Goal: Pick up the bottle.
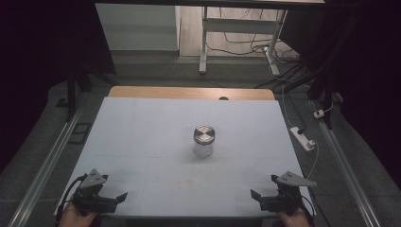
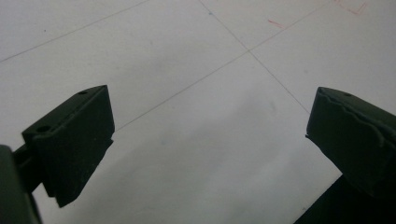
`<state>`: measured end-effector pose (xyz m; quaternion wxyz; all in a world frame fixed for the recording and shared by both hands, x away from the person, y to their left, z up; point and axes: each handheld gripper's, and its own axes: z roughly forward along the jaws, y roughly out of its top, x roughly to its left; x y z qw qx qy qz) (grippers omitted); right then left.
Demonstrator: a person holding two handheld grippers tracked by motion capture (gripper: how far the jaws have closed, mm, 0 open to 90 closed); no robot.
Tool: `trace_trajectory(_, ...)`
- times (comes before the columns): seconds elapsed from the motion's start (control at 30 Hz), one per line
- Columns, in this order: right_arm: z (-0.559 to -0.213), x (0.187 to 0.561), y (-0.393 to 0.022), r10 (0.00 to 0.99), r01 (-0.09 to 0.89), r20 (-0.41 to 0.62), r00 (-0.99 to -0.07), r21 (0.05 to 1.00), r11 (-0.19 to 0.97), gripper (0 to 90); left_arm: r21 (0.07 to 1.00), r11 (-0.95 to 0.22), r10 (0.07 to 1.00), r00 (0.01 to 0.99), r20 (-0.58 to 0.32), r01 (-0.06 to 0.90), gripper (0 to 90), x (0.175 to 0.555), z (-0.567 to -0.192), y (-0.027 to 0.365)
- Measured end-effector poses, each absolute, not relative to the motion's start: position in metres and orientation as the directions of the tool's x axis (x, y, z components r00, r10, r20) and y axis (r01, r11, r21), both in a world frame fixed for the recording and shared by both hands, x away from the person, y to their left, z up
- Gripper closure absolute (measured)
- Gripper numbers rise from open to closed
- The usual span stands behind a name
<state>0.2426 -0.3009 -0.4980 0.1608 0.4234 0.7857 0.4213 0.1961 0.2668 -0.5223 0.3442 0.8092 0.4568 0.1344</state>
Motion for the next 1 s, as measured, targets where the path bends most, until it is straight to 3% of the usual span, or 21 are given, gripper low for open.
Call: trace_trajectory(1.0,-0.4976,0.2453,-0.2944,0.762,0.517,0.092,-0.641,0.786,0.34,0.0,0.665,-0.336,0.812,0.563,-0.154,0.667,2.3,0.1988,-0.5239,0.271)
